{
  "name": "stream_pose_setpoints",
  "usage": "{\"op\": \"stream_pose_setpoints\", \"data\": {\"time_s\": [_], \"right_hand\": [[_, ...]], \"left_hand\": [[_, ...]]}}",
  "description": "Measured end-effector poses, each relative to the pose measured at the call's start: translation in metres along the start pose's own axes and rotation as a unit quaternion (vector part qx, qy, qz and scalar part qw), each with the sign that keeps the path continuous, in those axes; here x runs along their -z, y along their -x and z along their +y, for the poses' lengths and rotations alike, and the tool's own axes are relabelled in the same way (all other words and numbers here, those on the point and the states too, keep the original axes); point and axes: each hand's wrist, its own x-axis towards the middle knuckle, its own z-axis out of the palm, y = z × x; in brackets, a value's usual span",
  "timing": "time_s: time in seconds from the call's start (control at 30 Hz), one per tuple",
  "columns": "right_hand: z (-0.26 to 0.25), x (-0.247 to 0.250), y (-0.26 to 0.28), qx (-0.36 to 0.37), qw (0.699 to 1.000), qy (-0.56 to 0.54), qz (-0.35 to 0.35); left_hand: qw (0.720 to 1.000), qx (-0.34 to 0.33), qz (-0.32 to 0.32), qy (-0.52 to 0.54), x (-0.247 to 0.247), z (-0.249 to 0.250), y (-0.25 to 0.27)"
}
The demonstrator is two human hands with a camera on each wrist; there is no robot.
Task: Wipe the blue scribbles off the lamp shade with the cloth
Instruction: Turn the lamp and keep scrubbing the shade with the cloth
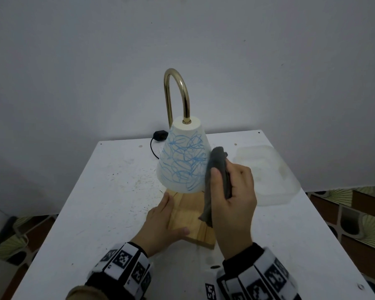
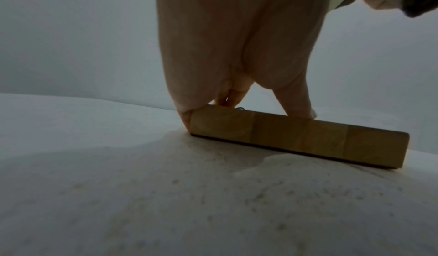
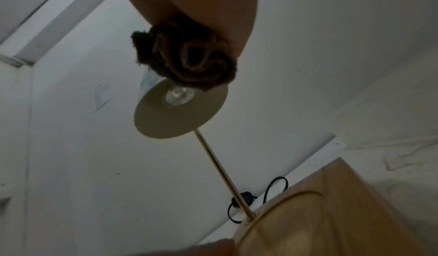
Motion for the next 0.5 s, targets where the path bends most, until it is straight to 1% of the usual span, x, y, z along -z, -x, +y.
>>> {"op": "stream_pose_setpoints", "data": {"time_s": [0.13,0.2,0.3,0.4,0.5], "right_hand": [[0.008,0.002,-0.018,-0.084,0.996,0.000,-0.029],[0.002,0.001,-0.028,-0.094,0.995,-0.002,-0.042],[-0.015,-0.001,-0.035,-0.066,0.996,-0.032,-0.045],[-0.028,-0.003,-0.027,-0.016,0.997,-0.062,-0.035],[-0.022,-0.003,-0.007,0.028,0.999,-0.040,-0.006]], "left_hand": [[1.000,-0.003,-0.007,0.029,0.001,0.001,0.002],[1.000,-0.001,-0.008,0.029,0.001,0.001,0.002],[1.000,-0.005,0.006,0.027,0.000,0.002,0.003],[1.000,-0.004,-0.008,0.024,0.001,0.001,0.002],[1.000,-0.006,-0.006,0.021,0.000,-0.002,0.001]]}}
